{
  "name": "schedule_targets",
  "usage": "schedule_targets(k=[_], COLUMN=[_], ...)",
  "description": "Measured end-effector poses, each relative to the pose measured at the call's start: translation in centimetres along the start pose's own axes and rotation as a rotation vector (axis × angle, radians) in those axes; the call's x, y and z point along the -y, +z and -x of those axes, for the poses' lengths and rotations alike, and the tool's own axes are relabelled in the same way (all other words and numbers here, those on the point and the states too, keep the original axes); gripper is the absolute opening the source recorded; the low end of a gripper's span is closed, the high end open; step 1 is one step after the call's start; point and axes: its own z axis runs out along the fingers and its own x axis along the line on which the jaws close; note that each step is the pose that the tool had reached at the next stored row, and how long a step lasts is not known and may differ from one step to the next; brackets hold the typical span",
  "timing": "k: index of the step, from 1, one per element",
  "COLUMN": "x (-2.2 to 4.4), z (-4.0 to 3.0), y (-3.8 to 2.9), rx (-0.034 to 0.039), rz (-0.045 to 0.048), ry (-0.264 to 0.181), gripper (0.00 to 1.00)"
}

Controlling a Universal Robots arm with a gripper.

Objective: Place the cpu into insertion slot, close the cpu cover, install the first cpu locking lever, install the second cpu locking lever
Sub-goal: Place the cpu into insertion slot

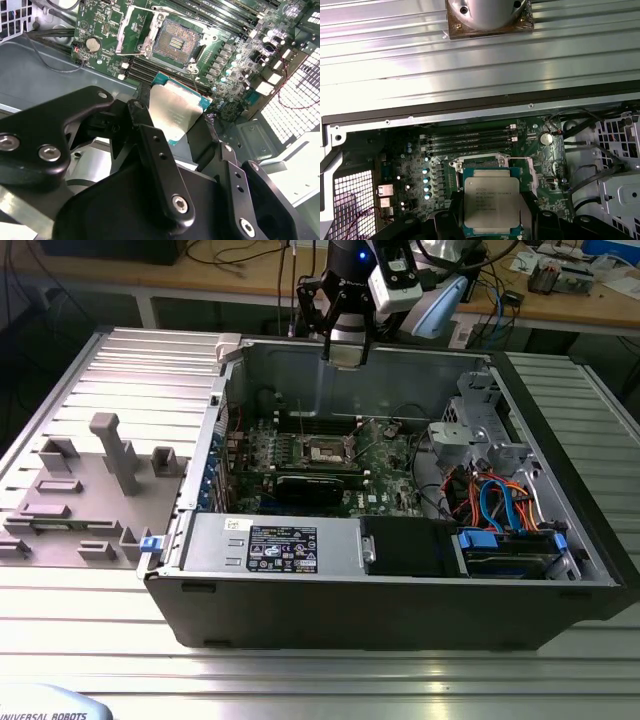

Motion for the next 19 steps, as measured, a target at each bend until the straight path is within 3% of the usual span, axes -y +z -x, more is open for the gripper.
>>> schedule_targets(k=[8,12,19], x=[0.0,0.0,0.0], z=[0.0,0.0,0.0], y=[0.0,0.02,0.02], rx=[0.0002,0.0039,0.0042], rz=[0.0001,0.0008,0.0009], ry=[0.003,0.044,0.047], gripper=[0.54,0.54,0.54])
